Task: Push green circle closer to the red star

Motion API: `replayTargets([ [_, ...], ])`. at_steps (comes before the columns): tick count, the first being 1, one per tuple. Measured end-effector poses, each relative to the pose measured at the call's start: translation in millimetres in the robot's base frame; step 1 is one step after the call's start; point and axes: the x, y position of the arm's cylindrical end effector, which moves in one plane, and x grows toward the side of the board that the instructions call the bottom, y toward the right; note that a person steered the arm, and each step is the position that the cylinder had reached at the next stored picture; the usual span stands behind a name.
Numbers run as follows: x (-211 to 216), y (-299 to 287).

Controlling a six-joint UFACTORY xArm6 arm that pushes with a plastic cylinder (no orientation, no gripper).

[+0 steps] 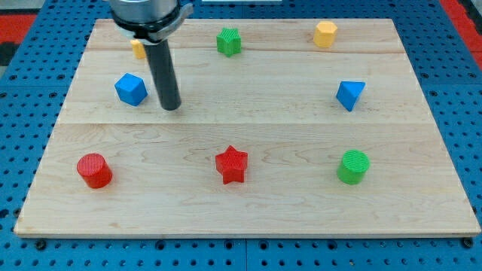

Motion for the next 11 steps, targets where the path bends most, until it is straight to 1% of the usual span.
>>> replayTargets([
  [1, 20, 92],
  [2, 74, 158],
  [3, 75, 265],
  [4, 105, 298],
  [5, 132, 264],
  [6, 123, 191],
  [7, 99, 214],
  [8, 81, 182],
  [9, 94, 130],
  [10, 94, 160],
  [11, 108, 198],
])
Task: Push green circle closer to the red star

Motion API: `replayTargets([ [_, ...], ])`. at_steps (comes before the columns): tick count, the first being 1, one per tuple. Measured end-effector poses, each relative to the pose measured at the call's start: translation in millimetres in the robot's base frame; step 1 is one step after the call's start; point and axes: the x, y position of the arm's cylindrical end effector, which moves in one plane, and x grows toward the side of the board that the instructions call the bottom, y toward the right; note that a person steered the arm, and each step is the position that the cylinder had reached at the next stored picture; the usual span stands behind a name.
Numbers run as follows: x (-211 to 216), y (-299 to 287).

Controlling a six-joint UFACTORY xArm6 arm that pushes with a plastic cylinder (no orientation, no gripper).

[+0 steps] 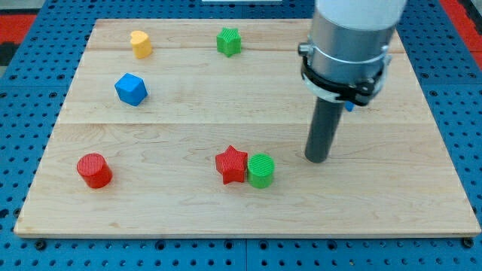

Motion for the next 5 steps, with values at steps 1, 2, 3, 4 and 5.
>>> replayTargets([
  [1, 62, -65],
  [2, 71, -224],
  [3, 68, -337],
  [4, 39, -386],
  [5, 6, -347],
])
